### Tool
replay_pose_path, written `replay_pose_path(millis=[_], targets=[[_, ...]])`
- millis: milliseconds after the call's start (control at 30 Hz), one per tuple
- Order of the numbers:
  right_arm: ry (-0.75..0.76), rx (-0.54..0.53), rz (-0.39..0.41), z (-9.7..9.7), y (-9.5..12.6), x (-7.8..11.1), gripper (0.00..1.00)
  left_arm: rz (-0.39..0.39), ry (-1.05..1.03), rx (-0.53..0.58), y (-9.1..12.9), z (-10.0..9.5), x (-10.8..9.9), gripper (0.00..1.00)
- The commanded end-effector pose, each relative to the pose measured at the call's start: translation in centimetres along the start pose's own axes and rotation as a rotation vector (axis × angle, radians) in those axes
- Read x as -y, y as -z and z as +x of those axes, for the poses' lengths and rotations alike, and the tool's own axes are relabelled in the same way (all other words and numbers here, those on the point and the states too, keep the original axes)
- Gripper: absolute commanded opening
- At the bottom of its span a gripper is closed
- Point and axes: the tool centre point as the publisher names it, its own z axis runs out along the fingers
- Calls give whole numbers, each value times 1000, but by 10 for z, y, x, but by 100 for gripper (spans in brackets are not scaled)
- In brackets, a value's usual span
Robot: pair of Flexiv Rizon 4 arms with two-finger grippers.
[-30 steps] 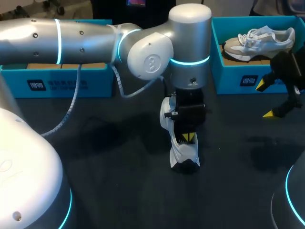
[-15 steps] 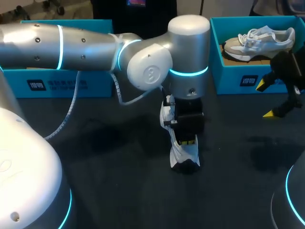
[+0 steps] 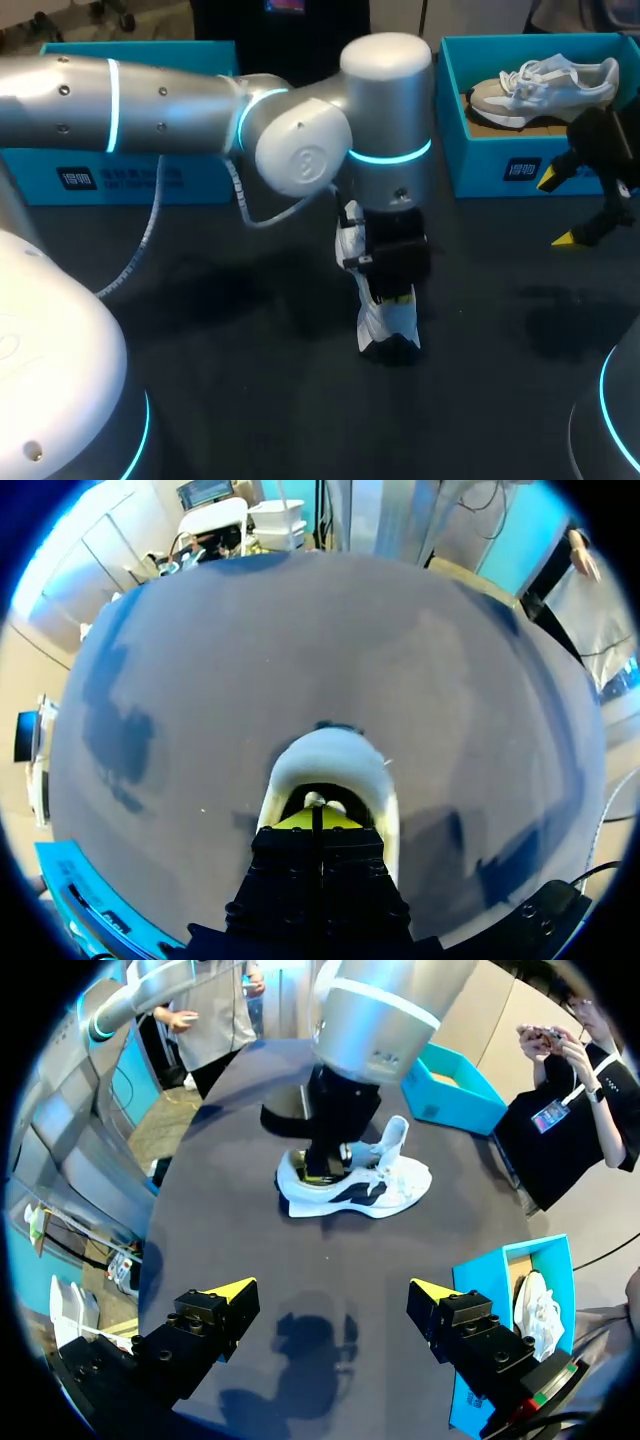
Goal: Take the shoe out of the shoebox, open the shoe tongue, remove and reinsert the insole, then place the shoe into the shoebox
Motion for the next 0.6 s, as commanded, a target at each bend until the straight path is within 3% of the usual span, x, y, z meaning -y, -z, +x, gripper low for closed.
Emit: replay_pose_path(millis=[33,333,600], targets=[[0,0,1,0,-1,0,100,31,-20,2,6,9,5,0],[0,0,1,0,-1,0,100,49,-49,-22,-24,6,15,0],[0,0,1,0,-1,0,100,32,-30,-39,-48,10,1,0]])
